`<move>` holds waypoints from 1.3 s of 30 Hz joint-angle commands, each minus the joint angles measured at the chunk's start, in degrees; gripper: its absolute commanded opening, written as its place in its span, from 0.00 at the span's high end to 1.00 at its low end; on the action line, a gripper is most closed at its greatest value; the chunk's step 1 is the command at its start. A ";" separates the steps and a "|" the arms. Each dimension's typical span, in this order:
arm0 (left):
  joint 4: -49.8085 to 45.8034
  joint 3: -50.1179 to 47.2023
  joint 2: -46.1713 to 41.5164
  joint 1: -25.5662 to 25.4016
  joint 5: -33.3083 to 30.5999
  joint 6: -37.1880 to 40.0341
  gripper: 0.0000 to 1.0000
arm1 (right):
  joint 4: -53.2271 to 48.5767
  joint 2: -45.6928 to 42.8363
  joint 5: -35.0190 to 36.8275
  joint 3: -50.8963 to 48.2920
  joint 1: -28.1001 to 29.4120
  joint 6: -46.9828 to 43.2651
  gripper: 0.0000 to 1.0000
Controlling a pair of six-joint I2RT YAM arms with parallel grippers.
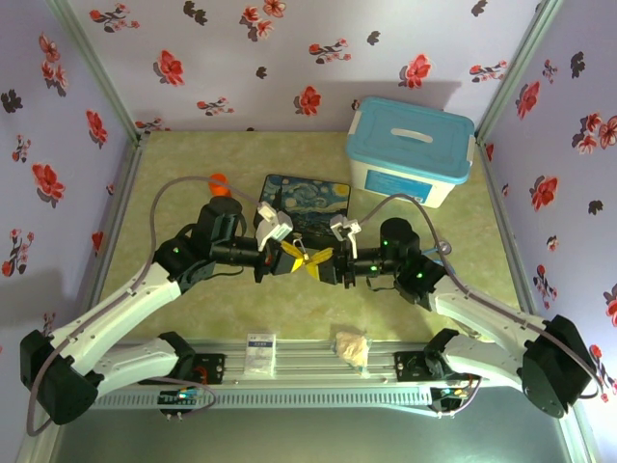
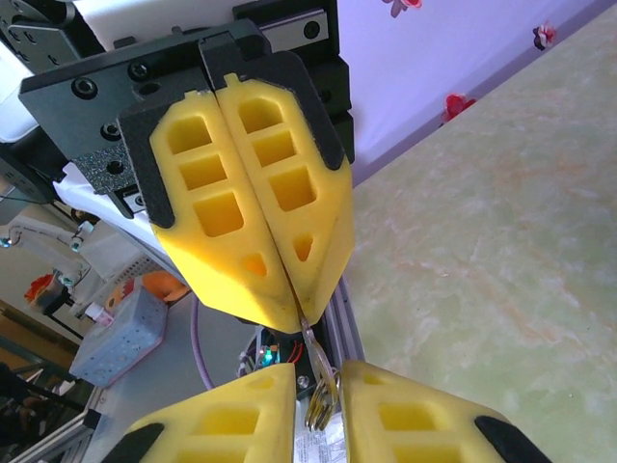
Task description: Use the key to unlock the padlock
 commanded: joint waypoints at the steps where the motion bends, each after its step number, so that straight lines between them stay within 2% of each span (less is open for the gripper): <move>1: 1.53 -0.36 -0.20 0.40 1.26 -0.76 1.00 | 1.97 -0.55 0.86 -0.63 0.44 -0.15 0.84; 8: 0.12 0.22 -0.08 0.40 1.49 -0.14 1.00 | -0.40 -1.18 2.03 -0.32 0.36 -1.96 0.94; 13: -0.53 0.48 0.20 0.40 2.42 -0.13 1.00 | -3.39 -1.89 3.45 0.18 0.18 -3.77 0.96; 17: -1.48 0.84 0.63 0.39 3.08 0.05 1.00 | -4.77 -2.41 4.58 0.44 0.10 -4.53 0.89; 23: -1.10 0.74 0.79 0.40 3.43 -0.18 1.00 | -4.07 -1.44 3.29 0.76 0.18 -3.95 0.87; 28: -1.27 0.75 0.93 0.36 3.45 -0.15 1.00 | -2.22 -1.33 3.28 0.18 0.16 -3.13 0.77; 39: -1.40 0.40 1.49 0.40 3.61 -0.33 1.00 | -0.06 -0.50 2.53 -0.08 0.17 -2.34 0.81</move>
